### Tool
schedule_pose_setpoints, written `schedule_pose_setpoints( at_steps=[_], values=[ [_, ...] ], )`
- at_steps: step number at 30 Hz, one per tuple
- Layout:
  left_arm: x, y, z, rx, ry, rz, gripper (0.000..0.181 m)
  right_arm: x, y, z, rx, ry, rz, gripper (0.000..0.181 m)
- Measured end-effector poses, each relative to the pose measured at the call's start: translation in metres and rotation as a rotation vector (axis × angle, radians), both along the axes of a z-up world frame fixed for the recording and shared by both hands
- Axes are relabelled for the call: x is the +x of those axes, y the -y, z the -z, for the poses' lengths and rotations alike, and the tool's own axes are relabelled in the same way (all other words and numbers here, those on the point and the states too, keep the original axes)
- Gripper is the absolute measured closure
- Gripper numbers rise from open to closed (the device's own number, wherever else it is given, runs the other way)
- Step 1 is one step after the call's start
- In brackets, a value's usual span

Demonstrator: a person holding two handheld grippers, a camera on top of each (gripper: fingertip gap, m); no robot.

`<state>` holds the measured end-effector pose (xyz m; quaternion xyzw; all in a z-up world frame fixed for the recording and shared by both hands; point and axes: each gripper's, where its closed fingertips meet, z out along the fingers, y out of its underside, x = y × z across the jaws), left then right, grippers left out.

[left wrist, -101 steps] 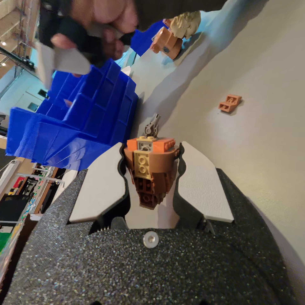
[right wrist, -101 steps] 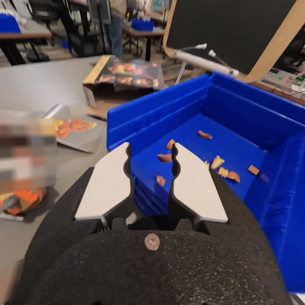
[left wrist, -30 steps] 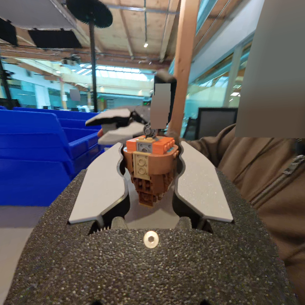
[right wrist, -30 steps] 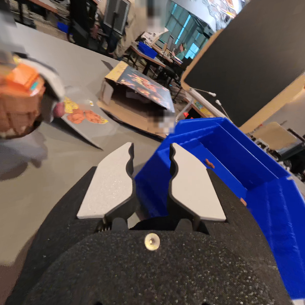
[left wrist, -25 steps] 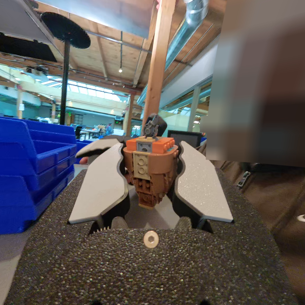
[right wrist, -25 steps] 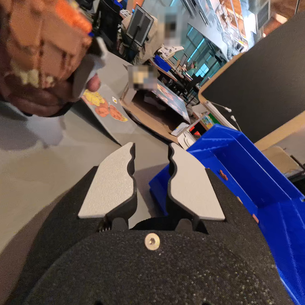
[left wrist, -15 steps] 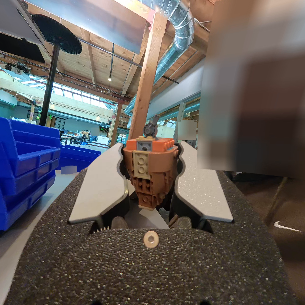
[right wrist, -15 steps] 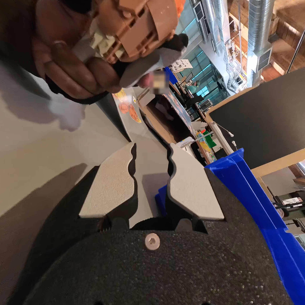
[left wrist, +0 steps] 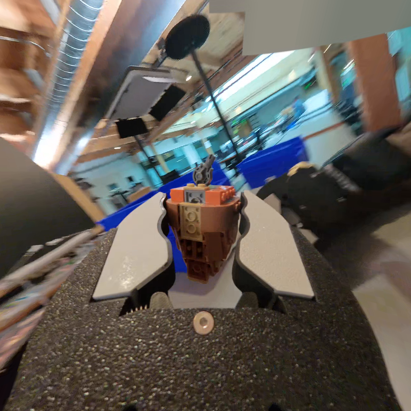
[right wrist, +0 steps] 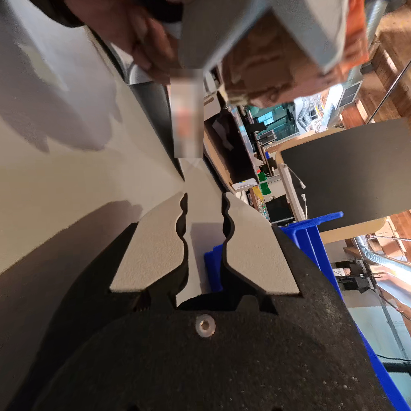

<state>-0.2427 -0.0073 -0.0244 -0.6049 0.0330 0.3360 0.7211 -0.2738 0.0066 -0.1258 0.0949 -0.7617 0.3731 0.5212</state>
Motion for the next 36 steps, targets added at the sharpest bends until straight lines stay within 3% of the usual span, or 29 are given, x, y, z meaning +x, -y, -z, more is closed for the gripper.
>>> schedule_pose_setpoints(
  at_steps=[4,9,36],
  values=[
    [-0.011,-0.003,0.011,-0.154,-0.22,-0.248,0.12,0.004,0.006,0.011,0.037,0.011,-0.016,0.152],
    [-0.012,-0.007,0.017,-0.235,-0.334,-0.333,0.12,0.005,0.007,0.014,0.059,-0.003,-0.015,0.153],
    [-0.02,-0.004,0.02,-0.249,-0.308,-0.349,0.12,0.003,0.004,0.013,0.061,-0.002,0.001,0.155]
  ],
)
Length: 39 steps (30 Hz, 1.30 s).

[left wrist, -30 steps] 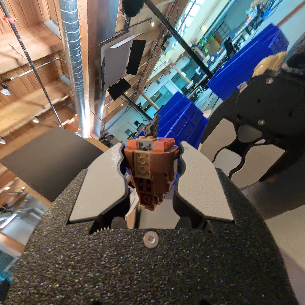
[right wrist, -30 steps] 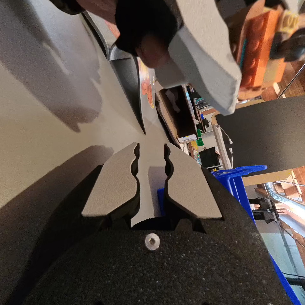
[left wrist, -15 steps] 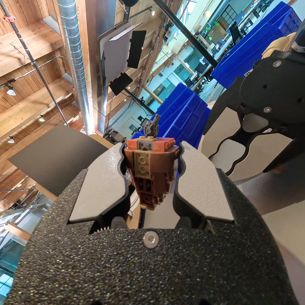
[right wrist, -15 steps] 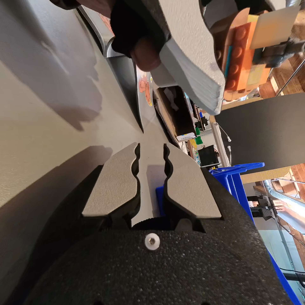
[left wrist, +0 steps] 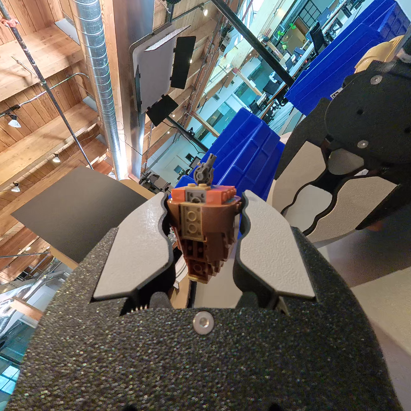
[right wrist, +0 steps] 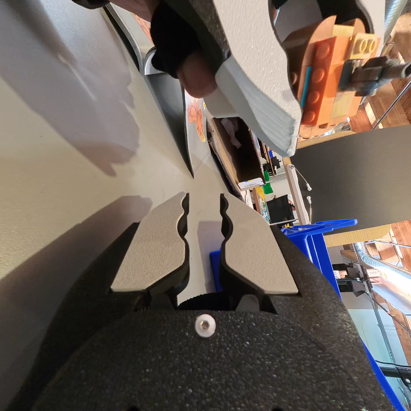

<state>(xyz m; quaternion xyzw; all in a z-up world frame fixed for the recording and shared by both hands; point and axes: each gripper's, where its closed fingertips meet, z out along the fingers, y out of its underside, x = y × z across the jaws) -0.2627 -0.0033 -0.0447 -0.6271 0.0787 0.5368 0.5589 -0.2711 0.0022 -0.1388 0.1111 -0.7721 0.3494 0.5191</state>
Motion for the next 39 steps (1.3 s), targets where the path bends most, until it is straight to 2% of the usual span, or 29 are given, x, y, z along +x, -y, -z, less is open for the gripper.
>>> schedule_pose_setpoints(
  at_steps=[20,26,30,36,39],
  values=[
    [-0.002,-0.001,0.004,-0.019,0.013,-0.004,0.12,-0.002,0.0,0.0,-0.004,-0.003,0.008,0.155],
    [-0.003,-0.001,0.005,-0.024,0.016,-0.006,0.12,-0.001,-0.001,-0.009,-0.073,0.035,-0.009,0.154],
    [-0.004,-0.001,0.007,-0.034,0.022,-0.014,0.12,0.003,-0.004,-0.033,-0.253,0.156,-0.061,0.152],
    [-0.009,-0.003,0.013,-0.059,0.04,-0.027,0.12,0.011,-0.013,-0.08,-0.603,0.46,-0.192,0.139],
    [-0.01,-0.007,0.022,-0.111,0.031,-0.039,0.12,0.015,-0.003,-0.078,-0.602,0.578,-0.221,0.126]
  ],
)
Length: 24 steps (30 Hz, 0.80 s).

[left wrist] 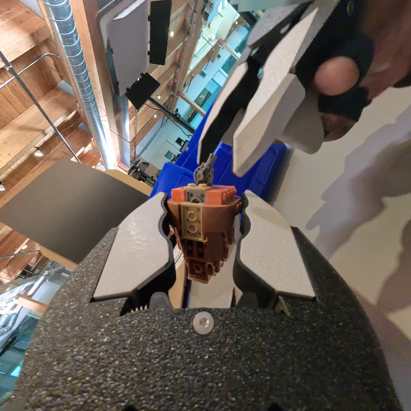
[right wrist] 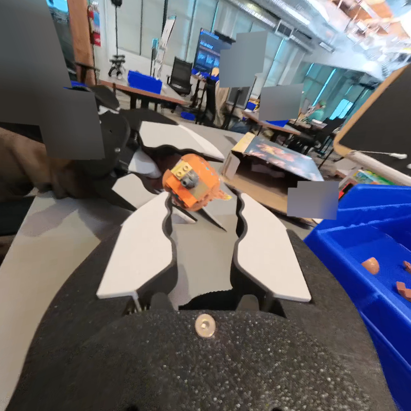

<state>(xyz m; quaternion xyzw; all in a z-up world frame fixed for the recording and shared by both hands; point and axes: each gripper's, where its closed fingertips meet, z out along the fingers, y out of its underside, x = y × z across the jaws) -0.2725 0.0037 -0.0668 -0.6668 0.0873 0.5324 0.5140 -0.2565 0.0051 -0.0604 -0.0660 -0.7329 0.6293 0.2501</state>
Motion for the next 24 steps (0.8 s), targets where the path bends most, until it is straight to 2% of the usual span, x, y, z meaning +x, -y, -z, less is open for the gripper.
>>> schedule_pose_setpoints(
  at_steps=[3,10,16,24],
  values=[
    [0.001,-0.006,0.01,-0.075,-0.026,-0.008,0.12,0.006,0.013,0.013,0.108,-0.032,-0.018,0.116],
    [0.007,-0.014,0.024,-0.194,-0.108,-0.007,0.12,0.003,0.025,0.032,0.239,-0.026,0.021,0.113],
    [0.01,-0.016,0.029,-0.225,-0.115,0.009,0.119,0.0,0.025,0.043,0.249,0.053,0.01,0.117],
    [0.018,-0.016,0.024,-0.138,-0.009,0.114,0.121,0.003,0.023,0.035,0.156,0.119,-0.049,0.118]
  ],
)
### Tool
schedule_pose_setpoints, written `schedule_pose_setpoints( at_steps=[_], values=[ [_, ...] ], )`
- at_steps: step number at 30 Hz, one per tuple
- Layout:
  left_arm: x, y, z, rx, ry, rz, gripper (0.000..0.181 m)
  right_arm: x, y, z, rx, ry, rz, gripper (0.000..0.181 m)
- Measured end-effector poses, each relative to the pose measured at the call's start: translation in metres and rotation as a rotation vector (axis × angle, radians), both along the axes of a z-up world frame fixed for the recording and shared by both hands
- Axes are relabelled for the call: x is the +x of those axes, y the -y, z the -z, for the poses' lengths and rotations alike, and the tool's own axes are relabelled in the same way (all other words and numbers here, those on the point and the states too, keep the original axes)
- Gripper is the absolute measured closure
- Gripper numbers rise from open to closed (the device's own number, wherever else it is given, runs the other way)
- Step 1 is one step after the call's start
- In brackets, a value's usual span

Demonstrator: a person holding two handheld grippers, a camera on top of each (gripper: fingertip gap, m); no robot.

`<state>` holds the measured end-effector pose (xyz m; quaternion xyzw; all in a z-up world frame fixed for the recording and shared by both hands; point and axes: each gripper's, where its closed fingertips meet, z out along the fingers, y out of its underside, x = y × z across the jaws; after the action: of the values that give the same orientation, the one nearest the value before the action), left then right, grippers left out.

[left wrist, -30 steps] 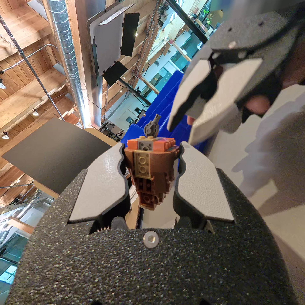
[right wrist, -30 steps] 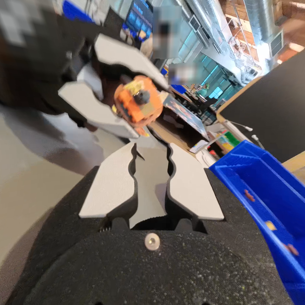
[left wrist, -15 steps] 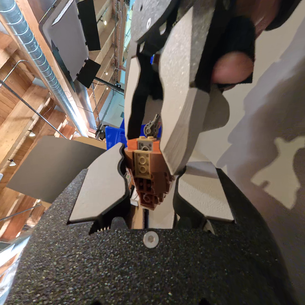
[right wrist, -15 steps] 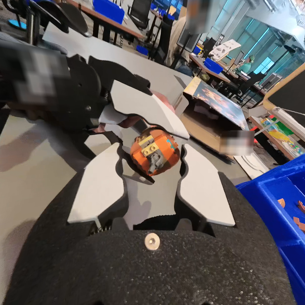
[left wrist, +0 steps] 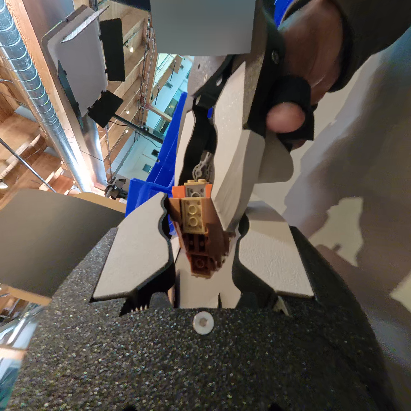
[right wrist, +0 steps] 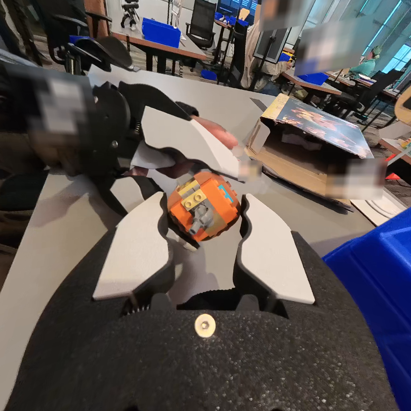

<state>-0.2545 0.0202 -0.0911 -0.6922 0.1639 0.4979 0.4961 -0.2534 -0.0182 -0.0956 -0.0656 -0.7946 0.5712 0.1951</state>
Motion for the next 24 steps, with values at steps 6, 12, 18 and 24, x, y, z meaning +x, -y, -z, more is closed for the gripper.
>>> schedule_pose_setpoints(
  at_steps=[6,12,18,24],
  values=[
    [0.007,0.007,-0.016,0.124,0.119,0.101,0.121,-0.005,-0.012,-0.012,-0.129,0.079,-0.028,0.118],
    [0.003,0.007,-0.009,0.152,0.337,0.158,0.12,-0.01,-0.02,-0.027,-0.275,0.174,-0.048,0.118],
    [-0.003,-0.001,0.006,0.195,0.645,0.186,0.117,-0.007,-0.021,-0.041,-0.38,0.188,-0.073,0.118],
    [-0.002,-0.01,0.005,0.253,0.739,0.232,0.12,-0.004,-0.01,-0.038,-0.433,0.221,-0.101,0.118]
  ],
)
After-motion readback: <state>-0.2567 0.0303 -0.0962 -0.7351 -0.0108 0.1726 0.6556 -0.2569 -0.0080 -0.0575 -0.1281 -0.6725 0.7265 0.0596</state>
